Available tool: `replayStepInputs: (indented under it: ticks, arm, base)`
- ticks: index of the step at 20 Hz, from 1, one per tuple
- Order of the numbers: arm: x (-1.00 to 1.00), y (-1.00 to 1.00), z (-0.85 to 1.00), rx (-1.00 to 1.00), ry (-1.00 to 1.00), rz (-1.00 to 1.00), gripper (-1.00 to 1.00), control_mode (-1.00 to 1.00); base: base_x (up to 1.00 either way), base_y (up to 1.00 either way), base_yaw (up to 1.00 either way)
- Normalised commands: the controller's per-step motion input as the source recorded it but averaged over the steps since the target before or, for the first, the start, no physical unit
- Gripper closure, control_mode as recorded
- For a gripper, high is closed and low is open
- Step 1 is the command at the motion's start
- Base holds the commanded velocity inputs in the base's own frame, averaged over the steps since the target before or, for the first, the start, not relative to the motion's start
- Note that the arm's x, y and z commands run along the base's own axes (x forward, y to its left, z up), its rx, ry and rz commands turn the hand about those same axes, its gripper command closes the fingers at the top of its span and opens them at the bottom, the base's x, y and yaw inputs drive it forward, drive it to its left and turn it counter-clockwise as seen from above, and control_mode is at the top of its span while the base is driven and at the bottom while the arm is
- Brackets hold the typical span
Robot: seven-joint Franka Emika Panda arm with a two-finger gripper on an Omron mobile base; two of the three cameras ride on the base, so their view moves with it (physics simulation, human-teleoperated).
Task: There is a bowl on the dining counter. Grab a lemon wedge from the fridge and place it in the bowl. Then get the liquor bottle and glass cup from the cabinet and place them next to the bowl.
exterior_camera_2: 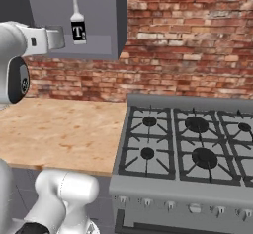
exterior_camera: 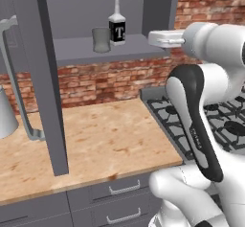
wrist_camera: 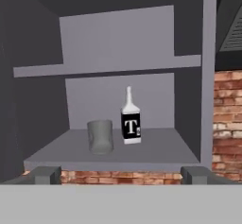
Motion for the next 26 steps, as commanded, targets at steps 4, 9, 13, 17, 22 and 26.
replayStepInputs:
  ticks: [4,9,13,17,22,26]
  arm:
    - [0.47,0.0,0.21,0.0,0.0,-0.02,-1.0,-1.0]
    - [0.26,0.01,0.12,0.0,0.0,0.0,-1.0,-1.0]
    - [0.14,0.1,0.0,0.0,0.0,0.0,-1.0,-1.0]
    - [0.26,0.12,0.01,0.0,0.0,0.0,-1.0,-1.0]
    - [0.41,0.02,0.1,0.0,0.0,0.0,-1.0,-1.0]
    - [0.45,0.0,0.17,-0.01,0.0,0.0,-1.0,-1.0]
  base:
    - [0.0,0.0,0.0]
    - [0.0,0.0,0.0]
    - [0.0,0.0,0.0]
    - [0.0,0.0,0.0]
    - [0.0,0.0,0.0]
    - [0.0,0.0,0.0]
